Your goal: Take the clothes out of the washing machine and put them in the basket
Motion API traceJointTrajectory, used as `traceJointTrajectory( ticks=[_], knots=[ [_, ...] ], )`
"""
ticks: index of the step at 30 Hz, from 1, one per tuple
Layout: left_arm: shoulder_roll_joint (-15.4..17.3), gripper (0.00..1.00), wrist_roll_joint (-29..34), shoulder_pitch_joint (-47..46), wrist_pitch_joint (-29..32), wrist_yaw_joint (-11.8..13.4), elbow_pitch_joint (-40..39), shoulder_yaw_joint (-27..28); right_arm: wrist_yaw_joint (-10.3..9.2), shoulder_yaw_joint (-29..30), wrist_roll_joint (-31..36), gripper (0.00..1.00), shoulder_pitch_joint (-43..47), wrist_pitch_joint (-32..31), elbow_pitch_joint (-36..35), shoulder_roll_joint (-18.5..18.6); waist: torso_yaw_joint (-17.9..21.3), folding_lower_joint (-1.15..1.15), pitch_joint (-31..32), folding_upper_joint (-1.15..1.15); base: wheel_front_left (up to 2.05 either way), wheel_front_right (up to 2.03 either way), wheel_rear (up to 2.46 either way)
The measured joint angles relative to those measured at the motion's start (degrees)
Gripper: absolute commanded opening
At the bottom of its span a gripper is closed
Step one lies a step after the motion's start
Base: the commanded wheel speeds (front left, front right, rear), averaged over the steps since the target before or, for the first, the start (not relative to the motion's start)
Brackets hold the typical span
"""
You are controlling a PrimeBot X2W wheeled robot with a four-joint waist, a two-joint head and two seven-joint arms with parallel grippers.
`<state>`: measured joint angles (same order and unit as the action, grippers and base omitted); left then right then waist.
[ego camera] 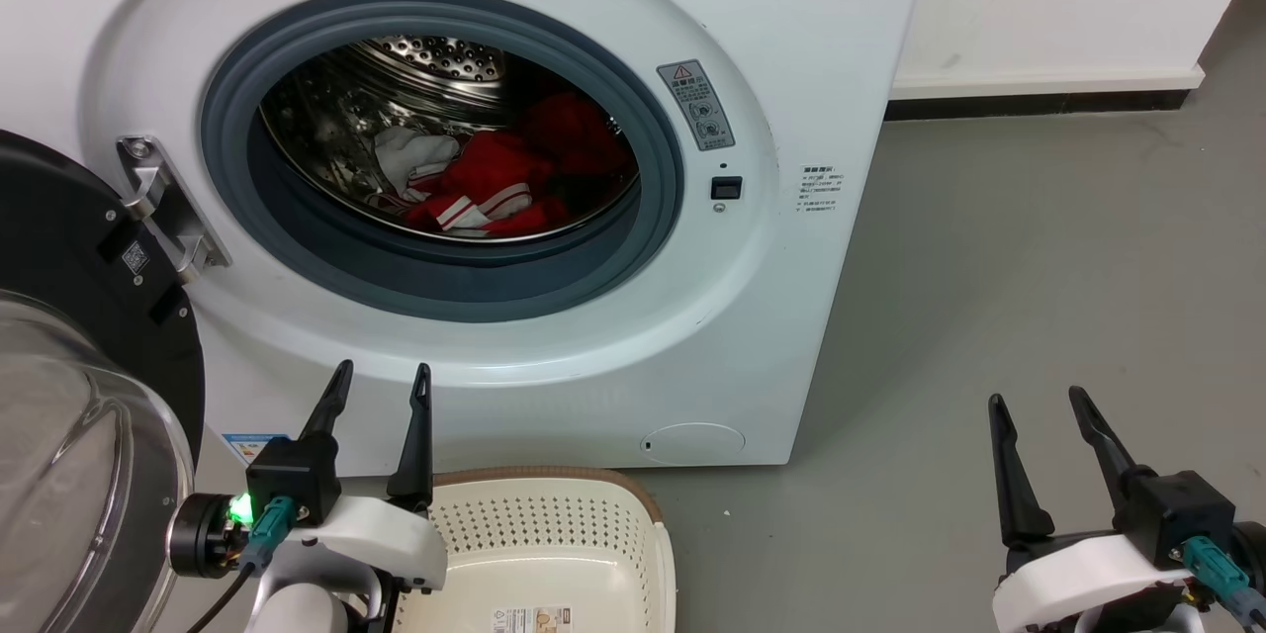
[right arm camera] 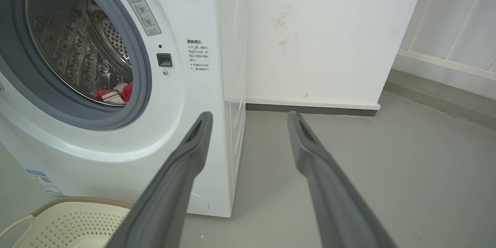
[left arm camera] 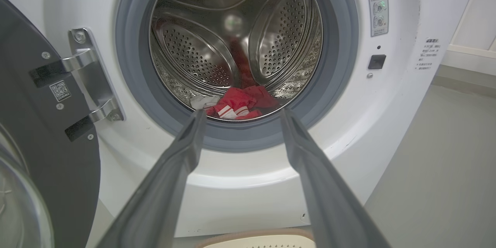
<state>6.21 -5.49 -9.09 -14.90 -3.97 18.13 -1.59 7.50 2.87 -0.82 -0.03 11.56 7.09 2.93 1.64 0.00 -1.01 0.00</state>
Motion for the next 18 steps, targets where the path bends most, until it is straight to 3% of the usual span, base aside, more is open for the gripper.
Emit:
traceJointTrajectory(
  ticks=[12,18],
  knots=[
    [0.8,1.00,-0.4,-5.5,0.0,-0.7,2.6,0.2,0.00,-0.4,-0.4,1.00,-1.6,0.0,-0.5,0.0,0.8,0.00,-2.5,0.00,0.00,0.00,0.00],
    [4.2,1.00,-1.5,-15.7,2.2,-2.1,7.1,0.1,0.00,-1.3,-1.3,1.00,-4.7,0.6,-1.9,0.0,2.6,0.00,-6.5,0.00,0.00,0.00,0.00]
  ],
)
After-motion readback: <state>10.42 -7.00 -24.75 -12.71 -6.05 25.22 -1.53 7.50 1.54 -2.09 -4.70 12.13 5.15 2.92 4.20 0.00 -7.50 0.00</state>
